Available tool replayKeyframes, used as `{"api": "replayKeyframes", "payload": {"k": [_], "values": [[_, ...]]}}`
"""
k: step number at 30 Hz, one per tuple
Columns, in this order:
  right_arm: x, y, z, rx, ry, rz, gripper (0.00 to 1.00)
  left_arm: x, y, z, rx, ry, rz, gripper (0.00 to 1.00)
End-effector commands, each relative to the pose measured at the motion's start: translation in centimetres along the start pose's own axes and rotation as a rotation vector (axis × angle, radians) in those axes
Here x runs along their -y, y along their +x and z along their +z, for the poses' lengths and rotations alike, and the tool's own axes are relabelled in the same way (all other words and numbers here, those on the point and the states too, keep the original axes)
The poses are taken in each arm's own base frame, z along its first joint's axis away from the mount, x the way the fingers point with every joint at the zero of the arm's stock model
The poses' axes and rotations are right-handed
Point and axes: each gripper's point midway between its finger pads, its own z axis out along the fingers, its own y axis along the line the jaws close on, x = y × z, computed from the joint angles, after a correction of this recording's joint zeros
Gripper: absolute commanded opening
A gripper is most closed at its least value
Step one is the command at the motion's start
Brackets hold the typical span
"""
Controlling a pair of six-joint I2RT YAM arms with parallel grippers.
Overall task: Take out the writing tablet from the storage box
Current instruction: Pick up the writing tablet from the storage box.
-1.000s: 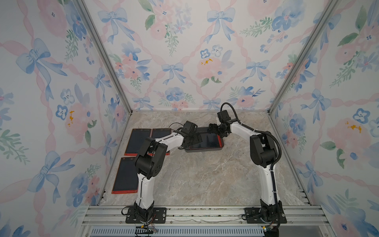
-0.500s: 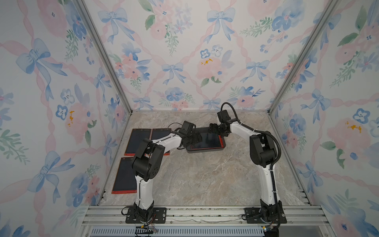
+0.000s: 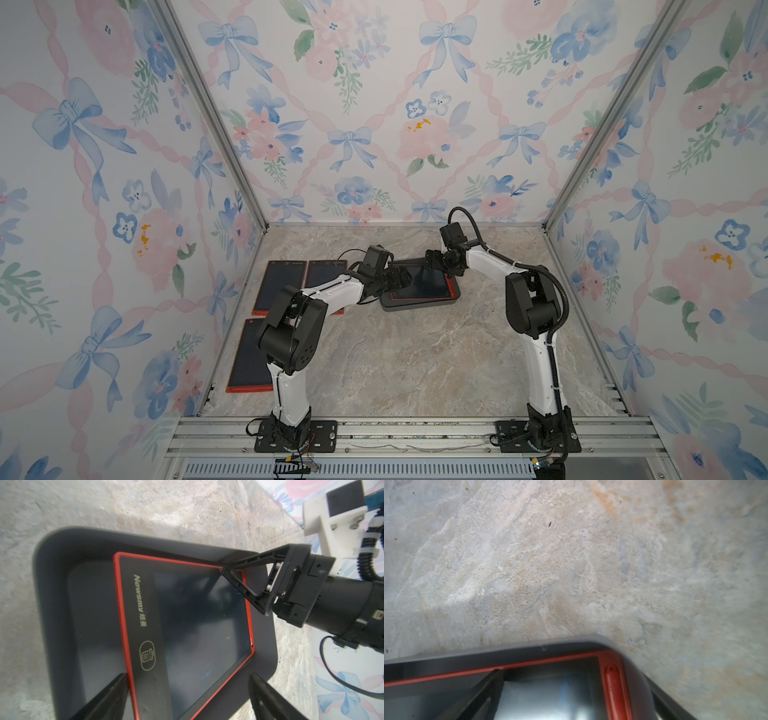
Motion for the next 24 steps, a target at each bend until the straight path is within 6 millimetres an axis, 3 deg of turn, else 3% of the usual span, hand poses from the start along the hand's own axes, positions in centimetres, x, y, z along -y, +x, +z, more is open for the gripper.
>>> {"api": "replayKeyframes", "payload": {"k": [1, 16, 24], "values": [[-0.6, 2.4, 1.0, -0.069, 0.007, -0.013, 0.97, 2.8, -1.2, -1.6, 0.044, 0.107, 0.039, 0.91], [-0.8, 2.3, 1.2, -0.06, 0.004, 0.006, 0.97, 4.1, -1.3, -2.3, 0.059, 0.18, 0.031, 0.91], [-1.6, 1.2, 0.0, -0.031, -0.037, 0.025, 0.97, 3.9, -1.3, -2.3, 0.063, 0.176, 0.032, 0.9]]}}
